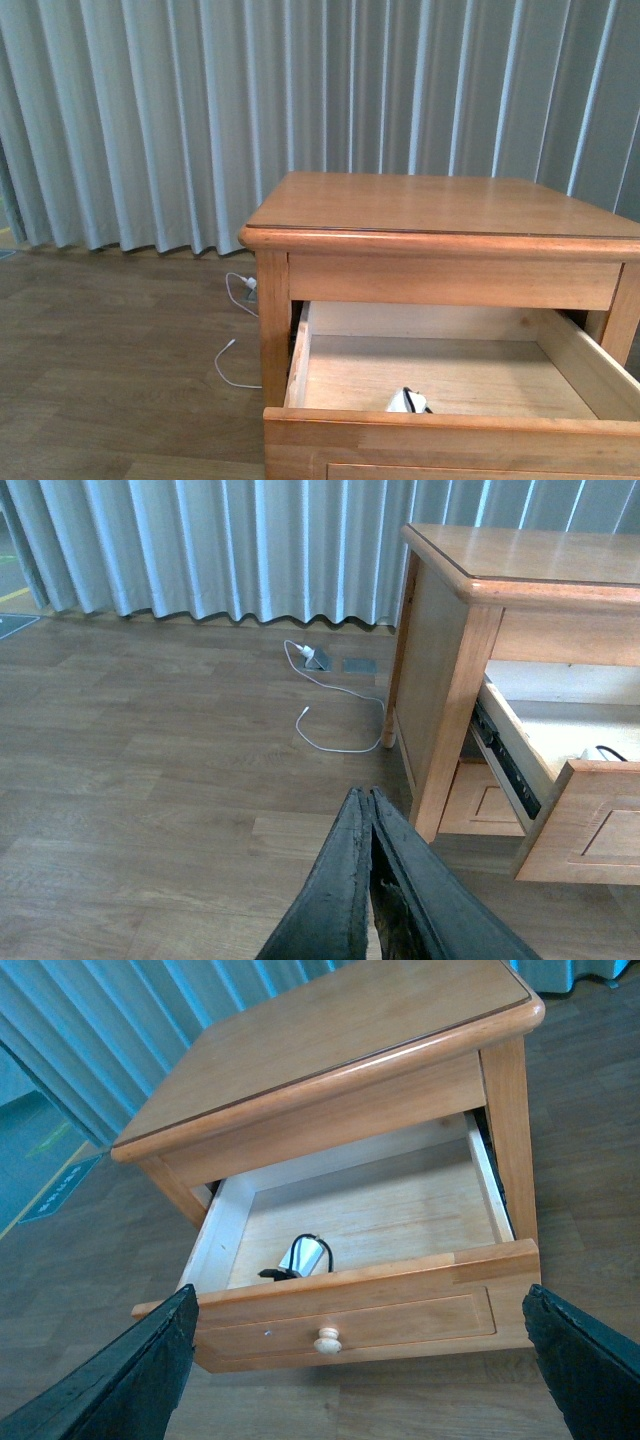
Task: Put charger into drawer
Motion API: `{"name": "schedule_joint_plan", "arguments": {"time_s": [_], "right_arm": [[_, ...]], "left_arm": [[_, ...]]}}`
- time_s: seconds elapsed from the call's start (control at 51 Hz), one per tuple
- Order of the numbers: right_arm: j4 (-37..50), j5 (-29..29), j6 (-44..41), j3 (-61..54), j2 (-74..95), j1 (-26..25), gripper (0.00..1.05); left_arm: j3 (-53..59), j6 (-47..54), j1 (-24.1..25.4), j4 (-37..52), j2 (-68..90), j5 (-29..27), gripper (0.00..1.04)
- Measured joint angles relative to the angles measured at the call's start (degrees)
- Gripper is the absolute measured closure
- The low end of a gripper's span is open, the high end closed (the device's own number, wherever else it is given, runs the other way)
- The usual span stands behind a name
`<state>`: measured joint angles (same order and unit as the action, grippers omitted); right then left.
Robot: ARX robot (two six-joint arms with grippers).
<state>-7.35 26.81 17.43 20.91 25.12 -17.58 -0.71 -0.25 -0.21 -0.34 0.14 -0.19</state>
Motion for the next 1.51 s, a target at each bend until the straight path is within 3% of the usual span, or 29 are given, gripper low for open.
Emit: {"name": "schedule_joint_plan", "arguments": {"time_s": [0.216,0.333,0.411,0.666,0.725,0.823,0.882,1.039,1.293,1.509], "right_arm": [[0.0,0.0,0.0,0.0,0.0,0.0,0.08],[0.0,0.0,0.0,0.0,0.0,0.0,0.08],[0.0,0.0,0.0,0.0,0.0,0.0,0.08],[0.0,0.0,0.0,0.0,0.0,0.0,0.08],[7.1,-7.6,-4.7,-2.8,-1.4,1.8,0.08],[16.0,-17.8,-16.1,-5.0,-2.5,4.5,0.08],[12.8,-20.5,-22.6,-3.0,-2.1,5.9,0.08],[2.1,-23.0,-29.8,1.2,2.4,9.9,0.08],[-10.0,-23.5,-32.4,5.5,12.7,13.6,0.08],[-14.0,-24.2,-26.6,8.9,20.2,20.1,0.08]], "left_arm": [[0.0,-0.1,0.0,0.0,0.0,0.0,1.0],[0.0,0.0,0.0,0.0,0.0,0.0,0.8],[0.0,0.0,0.0,0.0,0.0,0.0,0.6],[0.0,0.0,0.0,0.0,0.0,0.0,0.15],[0.0,0.0,0.0,0.0,0.0,0.0,0.05],[0.0,0.0,0.0,0.0,0.0,0.0,0.07],[0.0,0.0,0.0,0.0,0.0,0.0,0.06],[0.0,0.0,0.0,0.0,0.0,0.0,0.06],[0.0,0.0,0.0,0.0,0.0,0.0,0.06],[0.0,0.0,0.0,0.0,0.0,0.0,0.06]]}}
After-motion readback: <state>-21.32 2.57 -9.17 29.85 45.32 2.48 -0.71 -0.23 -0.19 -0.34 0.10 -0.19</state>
